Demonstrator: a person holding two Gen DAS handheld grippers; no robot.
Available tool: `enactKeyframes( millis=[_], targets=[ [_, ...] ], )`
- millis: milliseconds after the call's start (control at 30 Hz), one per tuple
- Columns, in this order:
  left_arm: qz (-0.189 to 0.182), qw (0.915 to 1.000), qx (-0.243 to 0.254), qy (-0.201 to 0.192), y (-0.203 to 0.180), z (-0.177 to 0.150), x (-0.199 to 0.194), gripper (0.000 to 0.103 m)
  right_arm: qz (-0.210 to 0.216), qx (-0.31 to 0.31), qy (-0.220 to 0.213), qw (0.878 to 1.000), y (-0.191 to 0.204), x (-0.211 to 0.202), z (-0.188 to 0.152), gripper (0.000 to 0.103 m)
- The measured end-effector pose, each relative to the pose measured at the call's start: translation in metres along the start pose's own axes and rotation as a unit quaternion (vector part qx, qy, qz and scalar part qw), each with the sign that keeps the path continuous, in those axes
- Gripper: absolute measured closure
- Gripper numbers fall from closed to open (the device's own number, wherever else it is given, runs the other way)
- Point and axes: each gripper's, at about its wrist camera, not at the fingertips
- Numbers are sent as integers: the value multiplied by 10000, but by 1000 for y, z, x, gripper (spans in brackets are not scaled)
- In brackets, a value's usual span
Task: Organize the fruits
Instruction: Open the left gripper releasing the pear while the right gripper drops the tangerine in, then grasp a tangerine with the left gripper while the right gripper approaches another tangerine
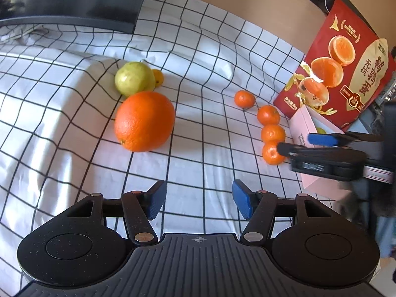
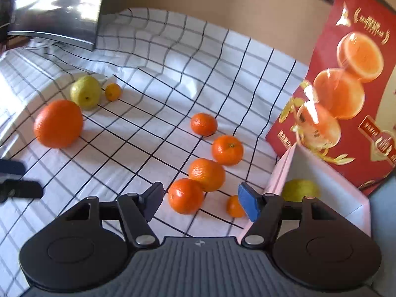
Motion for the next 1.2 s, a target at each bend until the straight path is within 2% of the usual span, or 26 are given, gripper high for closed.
enactKeyframes(
  millis=[167,300,400,433,500,667,800,833,1000,1100,1200],
  targets=[
    [6,9999,18,144,7,-1,2,39,-445,182,356,9982,12,35,2,36],
    [1,9999,-21,161,11,0,3,39,-424,245,470,9977,21,45,0,40],
    [-36,9998,48,182,11,1,4,39,-353,178,552,9977,29,45,-5,62],
    [-58,9998,84,197,10,1,5,39,-288,164,552,9979,31,43,-6,66],
    [-99,9995,138,249,10,1,7,39,-278,112,527,9982,35,36,-11,66],
    [-167,9987,314,371,7,3,13,39,55,170,385,9991,40,8,-28,67],
    [-228,9972,580,414,-6,10,20,39,194,507,371,9978,32,-15,-53,68],
    [-277,9965,672,424,-11,12,22,39,163,614,363,9973,29,-20,-60,73],
    [-664,9854,1505,436,-50,24,38,39,-454,1257,196,9908,13,-46,-99,73],
    [-830,9773,1894,467,-73,36,52,39,-536,1710,313,9833,0,-46,-116,73],
    [-929,9723,2091,484,-95,51,66,39,-576,1885,406,9795,-7,-41,-128,73]
  ],
)
Point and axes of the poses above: each gripper's, at about its wrist camera, not at the fingertips, and x roughly the way its jaws point, y to its left, z to its top, and after that the axes turned 7 degrees about y, right-handed
